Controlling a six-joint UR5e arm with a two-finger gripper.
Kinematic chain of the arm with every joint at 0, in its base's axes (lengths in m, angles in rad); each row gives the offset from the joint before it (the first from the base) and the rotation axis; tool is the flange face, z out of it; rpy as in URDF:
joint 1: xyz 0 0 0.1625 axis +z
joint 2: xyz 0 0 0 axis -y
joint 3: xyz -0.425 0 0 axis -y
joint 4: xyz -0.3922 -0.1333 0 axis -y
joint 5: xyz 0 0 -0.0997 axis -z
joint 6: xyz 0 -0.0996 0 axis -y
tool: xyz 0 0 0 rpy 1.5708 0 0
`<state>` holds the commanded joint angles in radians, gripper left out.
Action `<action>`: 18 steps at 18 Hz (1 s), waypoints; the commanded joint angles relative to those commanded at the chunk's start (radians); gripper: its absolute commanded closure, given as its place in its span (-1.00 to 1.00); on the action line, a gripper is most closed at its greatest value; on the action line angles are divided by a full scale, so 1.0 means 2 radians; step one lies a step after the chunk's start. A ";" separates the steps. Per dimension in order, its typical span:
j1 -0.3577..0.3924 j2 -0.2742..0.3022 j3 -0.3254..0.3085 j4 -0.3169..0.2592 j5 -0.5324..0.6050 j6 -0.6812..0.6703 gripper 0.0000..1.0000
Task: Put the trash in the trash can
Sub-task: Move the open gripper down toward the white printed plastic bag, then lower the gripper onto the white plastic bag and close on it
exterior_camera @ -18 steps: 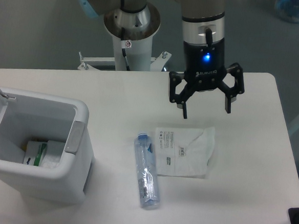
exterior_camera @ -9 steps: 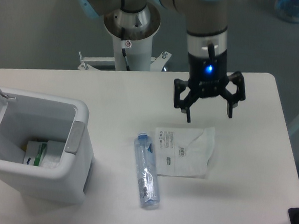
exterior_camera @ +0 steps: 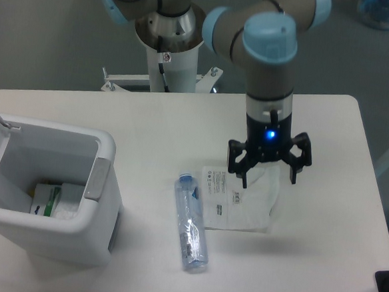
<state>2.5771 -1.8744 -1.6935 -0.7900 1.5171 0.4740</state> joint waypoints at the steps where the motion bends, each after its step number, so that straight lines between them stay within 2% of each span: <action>1: 0.001 -0.008 0.000 -0.001 0.000 0.001 -1.00; 5: 0.011 -0.038 0.001 -0.001 -0.001 0.005 -1.00; 9: 0.038 -0.042 -0.006 -0.006 -0.005 0.088 -1.00; 11: 0.045 -0.044 -0.020 -0.006 -0.004 0.128 -1.00; 14: 0.046 -0.046 -0.038 -0.005 -0.003 0.146 -1.00; 18: 0.042 -0.062 -0.038 -0.003 -0.004 0.159 -1.00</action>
<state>2.6615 -1.9987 -1.7687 -0.7962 1.5095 0.7913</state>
